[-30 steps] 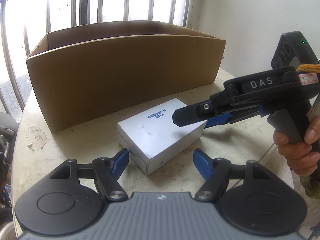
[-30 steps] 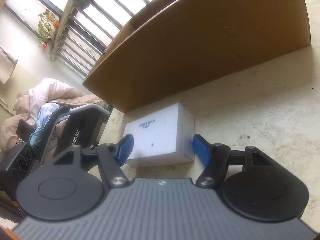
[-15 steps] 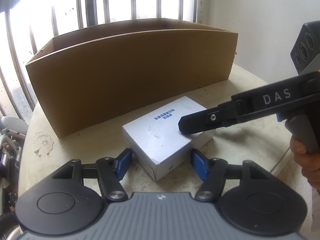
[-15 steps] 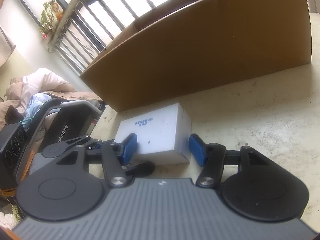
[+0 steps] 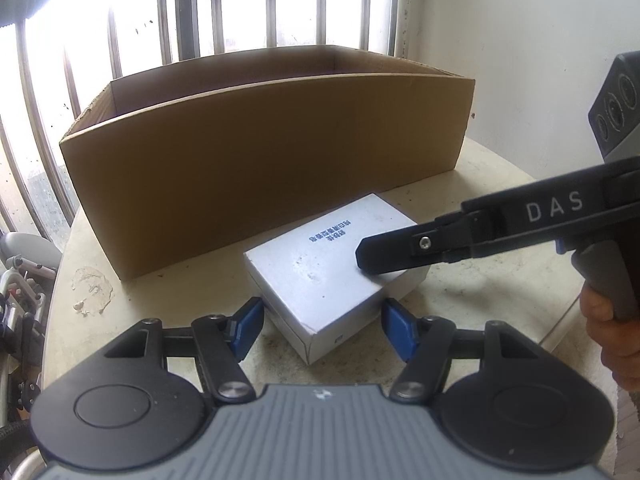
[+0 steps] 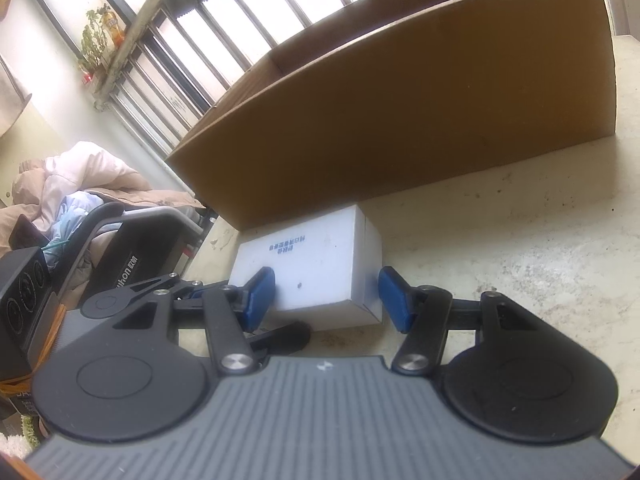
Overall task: Organize objects
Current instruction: 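Close the right gripper on the white box, then lift the white box over the cardboard box and lower it inside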
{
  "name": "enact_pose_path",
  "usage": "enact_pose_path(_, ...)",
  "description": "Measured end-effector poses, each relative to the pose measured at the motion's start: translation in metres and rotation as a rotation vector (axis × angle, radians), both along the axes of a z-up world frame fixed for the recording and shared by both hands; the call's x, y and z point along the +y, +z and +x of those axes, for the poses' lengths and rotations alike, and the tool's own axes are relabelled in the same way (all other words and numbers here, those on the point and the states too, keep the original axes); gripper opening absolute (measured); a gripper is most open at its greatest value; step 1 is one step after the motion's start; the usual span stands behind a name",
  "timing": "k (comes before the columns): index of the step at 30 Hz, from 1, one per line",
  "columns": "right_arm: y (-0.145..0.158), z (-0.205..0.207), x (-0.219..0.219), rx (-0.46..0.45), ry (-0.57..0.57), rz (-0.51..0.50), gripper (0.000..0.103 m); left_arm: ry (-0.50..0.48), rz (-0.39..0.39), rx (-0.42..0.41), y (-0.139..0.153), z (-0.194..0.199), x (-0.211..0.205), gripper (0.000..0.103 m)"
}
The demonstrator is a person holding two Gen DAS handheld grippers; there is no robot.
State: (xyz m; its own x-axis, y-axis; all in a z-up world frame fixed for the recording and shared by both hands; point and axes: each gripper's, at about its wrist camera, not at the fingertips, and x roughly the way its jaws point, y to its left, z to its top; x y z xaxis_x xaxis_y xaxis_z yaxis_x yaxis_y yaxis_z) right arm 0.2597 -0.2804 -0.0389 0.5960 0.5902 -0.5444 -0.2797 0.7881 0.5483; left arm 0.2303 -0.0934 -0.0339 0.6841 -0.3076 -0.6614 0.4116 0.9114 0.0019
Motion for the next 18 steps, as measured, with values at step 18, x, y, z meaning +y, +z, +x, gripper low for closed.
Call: enact_pose_path(18,0.086,0.004,-0.003,-0.208,-0.021,-0.022,0.057,0.028,-0.026,-0.216,0.088,0.012,0.003,0.067)
